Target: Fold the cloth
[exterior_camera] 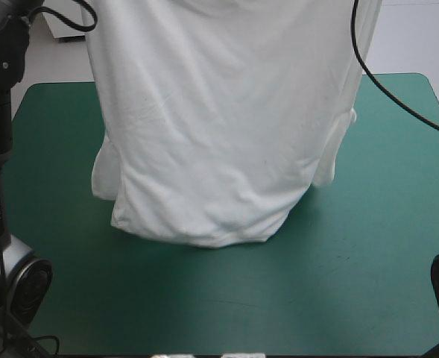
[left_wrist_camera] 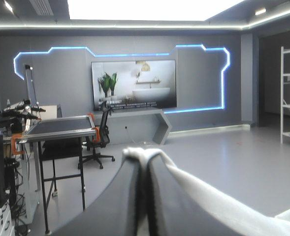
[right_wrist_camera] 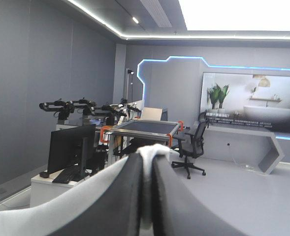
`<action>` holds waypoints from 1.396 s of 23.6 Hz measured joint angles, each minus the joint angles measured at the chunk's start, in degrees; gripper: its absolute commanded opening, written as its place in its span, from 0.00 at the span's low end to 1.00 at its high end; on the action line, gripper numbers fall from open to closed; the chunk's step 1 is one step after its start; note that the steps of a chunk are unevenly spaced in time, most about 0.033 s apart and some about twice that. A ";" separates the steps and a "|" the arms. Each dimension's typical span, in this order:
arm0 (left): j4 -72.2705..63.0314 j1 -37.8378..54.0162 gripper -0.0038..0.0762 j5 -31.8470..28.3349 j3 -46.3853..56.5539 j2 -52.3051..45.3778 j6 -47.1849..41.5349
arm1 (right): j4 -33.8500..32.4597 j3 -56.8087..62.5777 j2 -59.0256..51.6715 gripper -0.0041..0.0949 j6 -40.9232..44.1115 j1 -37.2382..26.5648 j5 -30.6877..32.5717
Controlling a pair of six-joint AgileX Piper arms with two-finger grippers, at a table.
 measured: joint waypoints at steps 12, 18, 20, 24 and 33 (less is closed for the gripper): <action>1.46 1.57 0.04 11.13 -0.24 7.03 -2.80 | -2.69 -0.24 6.35 0.03 5.96 0.00 17.38; -2.56 2.73 0.04 33.53 0.13 22.38 -5.71 | -7.04 0.42 19.93 0.03 11.28 0.00 38.82; -2.39 2.73 0.04 36.61 0.13 25.03 -6.05 | -8.34 3.11 20.73 0.03 12.10 0.00 38.82; -0.56 2.73 0.04 36.69 1.62 29.02 -7.19 | -8.80 15.03 20.68 0.03 12.72 0.00 38.76; 3.14 2.73 0.04 32.77 27.22 23.08 -11.17 | -9.73 41.53 15.50 0.03 12.90 0.00 31.76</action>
